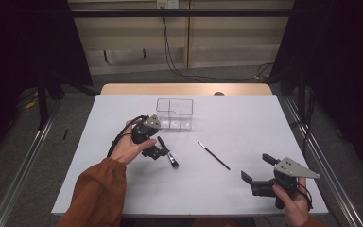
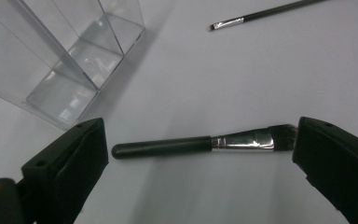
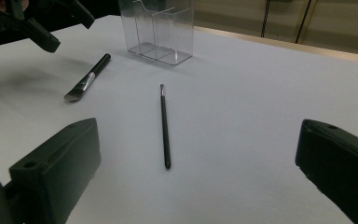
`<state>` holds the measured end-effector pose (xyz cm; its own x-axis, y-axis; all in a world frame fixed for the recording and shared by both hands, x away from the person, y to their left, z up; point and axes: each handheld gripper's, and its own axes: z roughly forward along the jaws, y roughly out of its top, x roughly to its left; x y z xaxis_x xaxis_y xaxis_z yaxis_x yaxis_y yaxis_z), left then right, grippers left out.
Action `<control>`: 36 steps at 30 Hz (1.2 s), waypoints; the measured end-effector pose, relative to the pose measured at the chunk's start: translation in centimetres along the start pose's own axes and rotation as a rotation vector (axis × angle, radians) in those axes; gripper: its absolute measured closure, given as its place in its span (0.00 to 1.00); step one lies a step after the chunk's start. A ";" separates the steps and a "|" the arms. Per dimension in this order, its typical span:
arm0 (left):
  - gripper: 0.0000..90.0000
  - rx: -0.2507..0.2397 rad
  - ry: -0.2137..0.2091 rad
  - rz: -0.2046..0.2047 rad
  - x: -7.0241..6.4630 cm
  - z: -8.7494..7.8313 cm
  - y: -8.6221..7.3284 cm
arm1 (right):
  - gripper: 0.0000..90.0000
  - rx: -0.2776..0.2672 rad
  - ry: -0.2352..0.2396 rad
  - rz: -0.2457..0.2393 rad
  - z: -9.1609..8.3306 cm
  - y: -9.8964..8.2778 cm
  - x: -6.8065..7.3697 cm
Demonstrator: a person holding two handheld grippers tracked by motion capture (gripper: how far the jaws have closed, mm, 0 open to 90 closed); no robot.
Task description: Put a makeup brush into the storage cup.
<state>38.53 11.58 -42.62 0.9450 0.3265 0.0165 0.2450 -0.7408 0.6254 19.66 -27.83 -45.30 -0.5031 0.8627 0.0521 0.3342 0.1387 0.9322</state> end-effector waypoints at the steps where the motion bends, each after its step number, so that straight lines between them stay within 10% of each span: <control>1: 0.04 0.038 -0.004 0.027 0.2 0.4 0.3 | 0.00 0.003 0.001 -0.001 0.0 0.0 0.0; 36: 0.05 0.281 -0.153 0.282 -0.1 4.6 1.8 | 0.00 0.016 0.018 -0.007 0.2 -0.1 0.1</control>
<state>39.87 7.48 -45.12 0.9995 0.0131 0.0275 0.0018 -0.9268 0.3755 19.73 -27.70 -45.42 -0.5194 0.8529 0.0523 0.3436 0.1524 0.9267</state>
